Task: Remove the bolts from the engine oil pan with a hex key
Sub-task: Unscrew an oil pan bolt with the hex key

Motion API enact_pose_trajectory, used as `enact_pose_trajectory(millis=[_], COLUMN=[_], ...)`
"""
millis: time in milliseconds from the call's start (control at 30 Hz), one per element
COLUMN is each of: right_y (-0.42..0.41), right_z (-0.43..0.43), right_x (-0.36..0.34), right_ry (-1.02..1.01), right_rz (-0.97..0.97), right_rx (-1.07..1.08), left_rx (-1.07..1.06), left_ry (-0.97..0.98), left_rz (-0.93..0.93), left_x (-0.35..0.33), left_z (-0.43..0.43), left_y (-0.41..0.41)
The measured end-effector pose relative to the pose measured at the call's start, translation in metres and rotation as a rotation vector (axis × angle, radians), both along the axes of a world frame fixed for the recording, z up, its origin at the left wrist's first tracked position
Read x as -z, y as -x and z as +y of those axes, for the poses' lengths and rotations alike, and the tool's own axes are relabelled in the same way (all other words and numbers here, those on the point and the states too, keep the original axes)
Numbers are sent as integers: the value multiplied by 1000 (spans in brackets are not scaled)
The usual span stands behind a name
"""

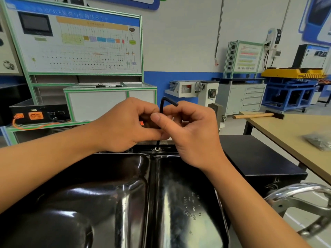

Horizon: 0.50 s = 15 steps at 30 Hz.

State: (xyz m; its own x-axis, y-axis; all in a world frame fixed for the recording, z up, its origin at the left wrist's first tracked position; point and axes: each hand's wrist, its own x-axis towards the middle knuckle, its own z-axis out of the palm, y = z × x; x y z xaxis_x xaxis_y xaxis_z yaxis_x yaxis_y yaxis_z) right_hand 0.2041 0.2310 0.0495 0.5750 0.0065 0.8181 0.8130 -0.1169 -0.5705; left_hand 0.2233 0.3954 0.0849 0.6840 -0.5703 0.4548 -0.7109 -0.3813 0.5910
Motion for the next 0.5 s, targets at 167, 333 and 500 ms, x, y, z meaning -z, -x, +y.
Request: enact_pose_trajectory(millis=[167, 333, 500], right_y=[1, 0, 3], right_z=[-1, -6, -3], right_x=[-1, -1, 0], right_ry=[139, 247, 103], right_rz=[-27, -54, -30], right_rx=[0, 17, -22], left_rx=[85, 71, 33], left_ry=[14, 13, 42], left_rz=[85, 51, 32], left_x=[-1, -3, -2], left_z=[7, 7, 2], left_y=[3, 2, 3])
